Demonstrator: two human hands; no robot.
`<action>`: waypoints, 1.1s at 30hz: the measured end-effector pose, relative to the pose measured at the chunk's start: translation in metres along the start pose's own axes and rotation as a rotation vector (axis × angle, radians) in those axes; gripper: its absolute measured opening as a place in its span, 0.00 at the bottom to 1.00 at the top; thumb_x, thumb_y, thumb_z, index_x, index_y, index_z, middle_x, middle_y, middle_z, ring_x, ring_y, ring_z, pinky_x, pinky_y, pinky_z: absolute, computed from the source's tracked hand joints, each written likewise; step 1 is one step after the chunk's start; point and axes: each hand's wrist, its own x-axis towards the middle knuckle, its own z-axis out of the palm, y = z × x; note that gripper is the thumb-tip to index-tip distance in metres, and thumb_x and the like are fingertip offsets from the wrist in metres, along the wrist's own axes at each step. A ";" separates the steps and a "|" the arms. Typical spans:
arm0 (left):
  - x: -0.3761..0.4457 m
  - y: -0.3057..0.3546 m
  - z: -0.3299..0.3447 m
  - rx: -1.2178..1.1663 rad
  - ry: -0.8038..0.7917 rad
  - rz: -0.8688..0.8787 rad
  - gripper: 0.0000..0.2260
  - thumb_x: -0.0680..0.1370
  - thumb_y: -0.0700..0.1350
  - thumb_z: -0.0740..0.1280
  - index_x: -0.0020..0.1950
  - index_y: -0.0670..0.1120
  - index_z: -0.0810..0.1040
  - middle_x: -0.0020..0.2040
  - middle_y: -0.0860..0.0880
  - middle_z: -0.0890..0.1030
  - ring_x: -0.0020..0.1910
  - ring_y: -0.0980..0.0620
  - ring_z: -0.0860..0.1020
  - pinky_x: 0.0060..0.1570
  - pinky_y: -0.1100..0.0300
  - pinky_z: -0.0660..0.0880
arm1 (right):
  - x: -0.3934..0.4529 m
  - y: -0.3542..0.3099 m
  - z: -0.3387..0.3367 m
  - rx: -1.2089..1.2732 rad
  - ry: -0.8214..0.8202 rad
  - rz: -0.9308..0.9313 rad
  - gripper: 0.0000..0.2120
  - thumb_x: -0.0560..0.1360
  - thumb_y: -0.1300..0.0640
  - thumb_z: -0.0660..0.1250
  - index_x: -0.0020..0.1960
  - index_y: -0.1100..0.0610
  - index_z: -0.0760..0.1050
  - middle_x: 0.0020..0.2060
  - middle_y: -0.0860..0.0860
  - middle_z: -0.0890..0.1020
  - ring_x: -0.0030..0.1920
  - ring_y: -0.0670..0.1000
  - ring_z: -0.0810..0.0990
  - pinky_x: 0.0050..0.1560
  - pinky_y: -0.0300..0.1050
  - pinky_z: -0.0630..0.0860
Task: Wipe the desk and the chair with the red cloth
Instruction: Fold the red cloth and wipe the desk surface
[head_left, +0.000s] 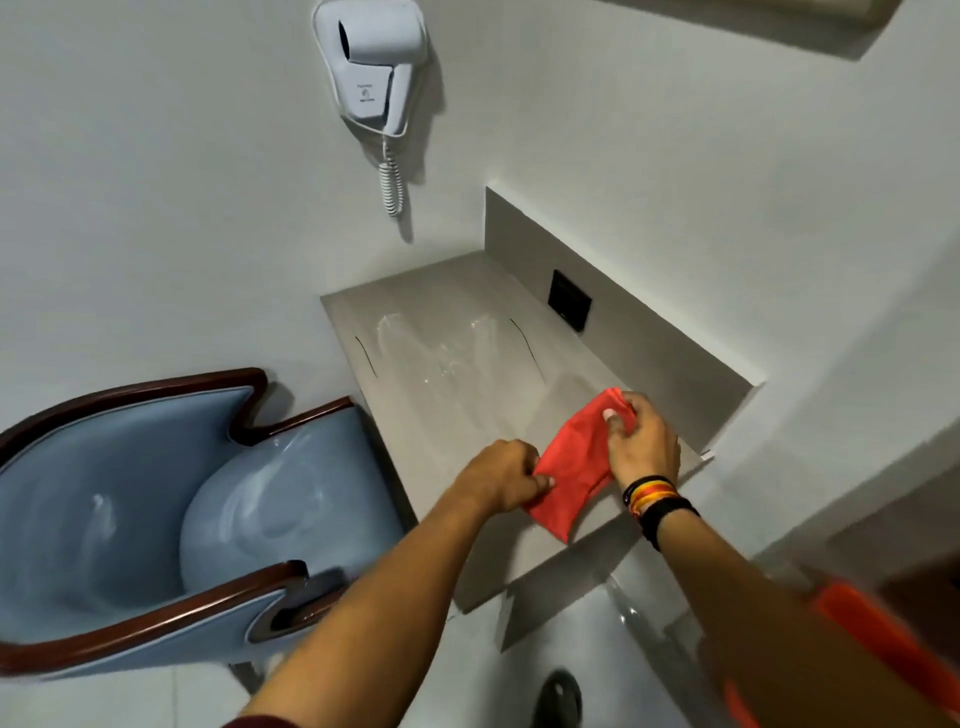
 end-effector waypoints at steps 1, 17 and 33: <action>0.010 -0.001 0.002 -0.046 -0.009 -0.020 0.13 0.78 0.53 0.72 0.47 0.42 0.82 0.49 0.39 0.86 0.51 0.38 0.83 0.51 0.50 0.81 | 0.016 -0.001 0.011 -0.028 -0.017 -0.019 0.11 0.79 0.55 0.67 0.61 0.49 0.79 0.57 0.56 0.86 0.58 0.63 0.83 0.57 0.52 0.78; 0.124 -0.072 -0.019 0.105 0.485 -0.123 0.19 0.86 0.52 0.56 0.70 0.48 0.79 0.66 0.43 0.82 0.64 0.41 0.79 0.68 0.50 0.73 | 0.159 0.017 0.169 -0.381 -0.428 -0.126 0.32 0.83 0.48 0.61 0.82 0.59 0.58 0.81 0.60 0.61 0.81 0.60 0.59 0.81 0.57 0.56; 0.165 -0.223 -0.029 0.102 0.603 -0.431 0.30 0.86 0.54 0.42 0.86 0.42 0.49 0.87 0.42 0.47 0.87 0.47 0.42 0.85 0.47 0.41 | 0.295 0.000 0.306 -0.702 -0.483 -0.467 0.31 0.85 0.46 0.52 0.84 0.57 0.49 0.84 0.54 0.50 0.84 0.53 0.46 0.83 0.58 0.43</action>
